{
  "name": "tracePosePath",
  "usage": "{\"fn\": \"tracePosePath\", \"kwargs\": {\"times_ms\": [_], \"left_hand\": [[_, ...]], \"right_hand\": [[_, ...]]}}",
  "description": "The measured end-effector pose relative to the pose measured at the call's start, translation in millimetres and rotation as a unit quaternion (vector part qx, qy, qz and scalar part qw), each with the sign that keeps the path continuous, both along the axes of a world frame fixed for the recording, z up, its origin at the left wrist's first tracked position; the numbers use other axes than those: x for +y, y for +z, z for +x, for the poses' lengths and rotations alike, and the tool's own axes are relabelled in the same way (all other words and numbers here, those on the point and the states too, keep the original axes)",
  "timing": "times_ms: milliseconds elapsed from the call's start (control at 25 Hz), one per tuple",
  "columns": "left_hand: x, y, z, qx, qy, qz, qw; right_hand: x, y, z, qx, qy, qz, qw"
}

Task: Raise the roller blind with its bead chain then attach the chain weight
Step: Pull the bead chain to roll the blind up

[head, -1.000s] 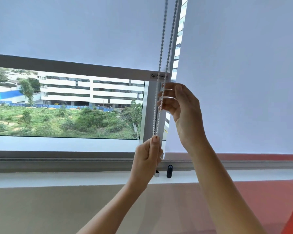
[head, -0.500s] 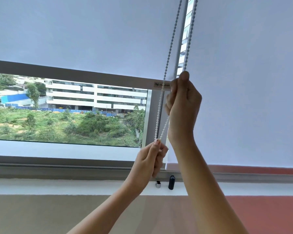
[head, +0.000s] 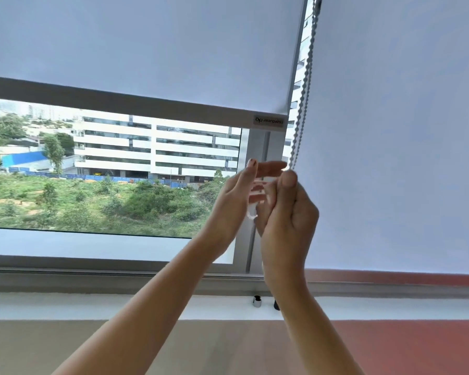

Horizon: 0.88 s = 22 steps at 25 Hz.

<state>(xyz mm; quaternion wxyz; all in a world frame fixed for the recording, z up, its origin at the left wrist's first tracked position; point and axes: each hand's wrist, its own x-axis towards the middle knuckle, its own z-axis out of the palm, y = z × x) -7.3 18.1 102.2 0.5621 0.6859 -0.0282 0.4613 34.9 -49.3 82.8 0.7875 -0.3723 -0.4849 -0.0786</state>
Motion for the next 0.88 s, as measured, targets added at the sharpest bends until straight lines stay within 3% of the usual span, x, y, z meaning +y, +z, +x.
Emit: {"fn": "tracePosePath", "kwargs": {"times_ms": [360,600,720,880], "left_hand": [[-22.2,31.0,-10.6,0.002,-0.192,-0.041,0.98],[-34.7,39.5,-6.7,0.039,-0.127,-0.024,0.991],[-41.1,38.9,-0.5,0.0,-0.057,-0.019,0.998],[-42.2,34.9,2.0,-0.044,-0.037,-0.026,0.998]], "right_hand": [[-0.7,-79.7,9.0,-0.003,-0.013,-0.11,0.994],[-11.8,-90.2,6.2,-0.027,-0.037,-0.121,0.992],[-14.8,-92.0,5.3,-0.052,-0.028,-0.142,0.988],[-18.7,-93.3,14.0,-0.058,-0.024,-0.168,0.984]]}}
